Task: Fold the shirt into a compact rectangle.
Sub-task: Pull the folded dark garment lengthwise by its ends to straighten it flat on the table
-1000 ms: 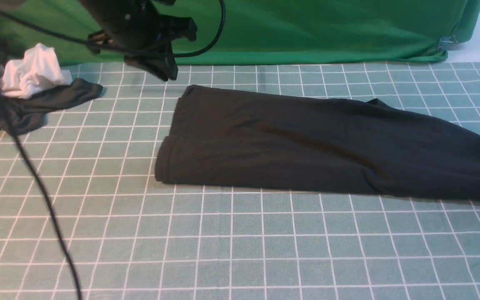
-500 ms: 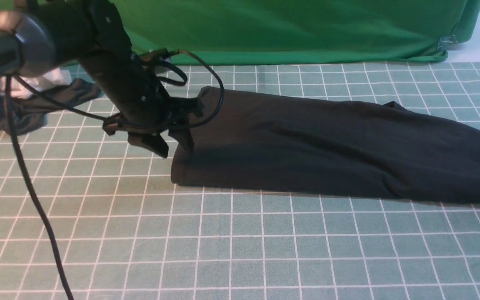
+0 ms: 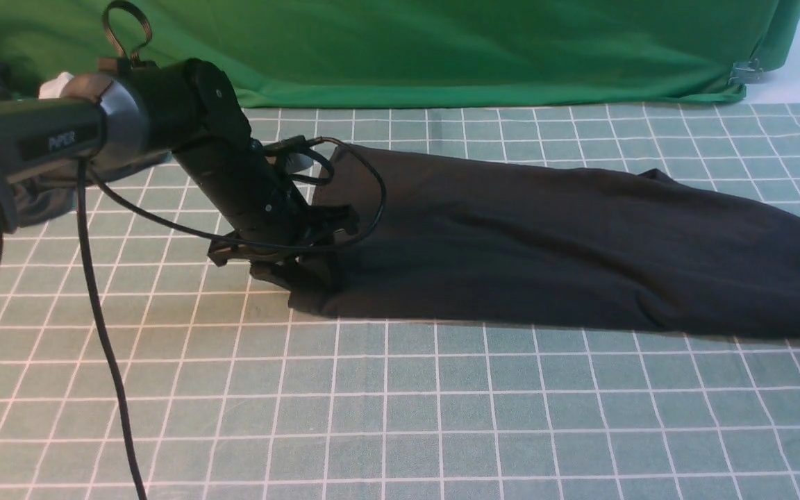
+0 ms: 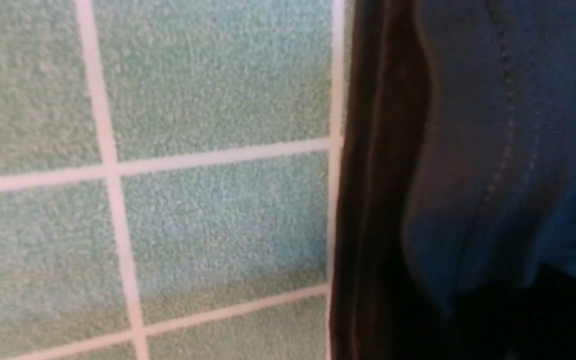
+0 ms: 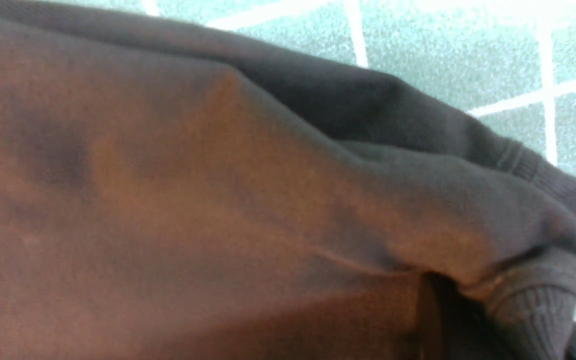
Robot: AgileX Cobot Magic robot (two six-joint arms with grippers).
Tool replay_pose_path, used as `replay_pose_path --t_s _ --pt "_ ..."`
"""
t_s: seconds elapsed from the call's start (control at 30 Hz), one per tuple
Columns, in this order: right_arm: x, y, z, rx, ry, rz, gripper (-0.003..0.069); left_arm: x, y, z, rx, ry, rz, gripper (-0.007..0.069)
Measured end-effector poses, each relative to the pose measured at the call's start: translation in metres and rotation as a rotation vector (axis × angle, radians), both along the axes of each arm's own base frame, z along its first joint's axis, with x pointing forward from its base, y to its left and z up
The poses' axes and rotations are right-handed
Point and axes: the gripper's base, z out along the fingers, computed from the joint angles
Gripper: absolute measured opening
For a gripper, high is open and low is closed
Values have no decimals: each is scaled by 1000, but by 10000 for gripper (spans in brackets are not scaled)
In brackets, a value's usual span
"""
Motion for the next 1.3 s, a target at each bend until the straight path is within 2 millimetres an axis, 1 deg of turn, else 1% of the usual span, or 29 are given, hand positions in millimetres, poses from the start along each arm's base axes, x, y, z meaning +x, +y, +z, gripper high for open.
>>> replay_pose_path --t_s 0.07,0.1,0.17,0.27,0.33,0.37,0.4,0.43,0.47,0.53,0.57,0.6,0.63,0.7,0.73,0.83,0.87,1.0,1.07,1.1,1.13,1.2,1.23,1.27,1.3 --pt "-1 1 0 6 15 0 38 -3 1 2 8 22 -22 65" --pt "-3 1 2 14 29 -4 38 -6 2 2 20 38 -38 50" --pt "-8 4 8 31 58 -6 38 -14 5 3 48 62 -41 42" --pt "-15 4 23 43 60 -17 38 -33 10 3 74 103 -31 42" --pt "-22 -1 38 49 40 -44 38 -50 10 5 65 139 -19 42" --pt "-25 -3 42 49 34 -53 38 -58 9 4 59 156 -20 42" --pt "-28 -4 46 49 30 -59 38 -62 8 4 54 164 -18 42" --pt "-36 -11 54 48 26 -82 38 -74 2 4 31 189 -15 42" --pt "-43 -16 59 47 24 -99 38 -83 -3 3 19 205 -19 42" --pt "-58 -25 65 42 32 -133 38 -98 -15 4 11 218 -38 42" --pt "-65 -28 66 41 39 -144 38 -105 -20 4 15 223 -59 42" --pt "-68 -29 65 40 45 -147 38 -108 -23 5 15 219 -67 42" --pt "-77 -33 64 35 61 -158 36 -116 -31 8 22 219 -87 43" --pt "-81 -33 61 33 78 -159 36 -119 -36 10 27 215 -102 47" --pt "-84 -33 56 34 94 -158 36 -124 -42 13 35 210 -128 60" --pt "-85 -33 53 30 99 -157 36 -127 -45 17 44 204 -146 120" --pt "-85 -33 53 30 98 -156 36 -127 -45 17 43 203 -146 126" --pt "-82 -35 59 16 84 -154 36 -129 -37 23 87 205 -162 282" --pt "-78 -38 70 1 59 -155 36 -125 -29 29 117 193 -166 369" --pt "-78 -39 72 -2 56 -156 35 -125 -29 29 117 192 -166 376" --pt "-74 -39 79 -17 31 -164 36 -120 -24 36 131 173 -163 431" --pt "-70 -34 90 -38 2 -169 36 -112 -17 46 142 150 -157 480" --pt "-69 -27 97 -53 -17 -164 36 -105 -13 54 150 131 -152 501" --pt "-68 -26 99 -54 -21 -162 36 -104 -12 55 151 127 -151 503" --pt "-64 -8 111 -67 -55 -151 36 -92 -5 69 165 79 -137 515"
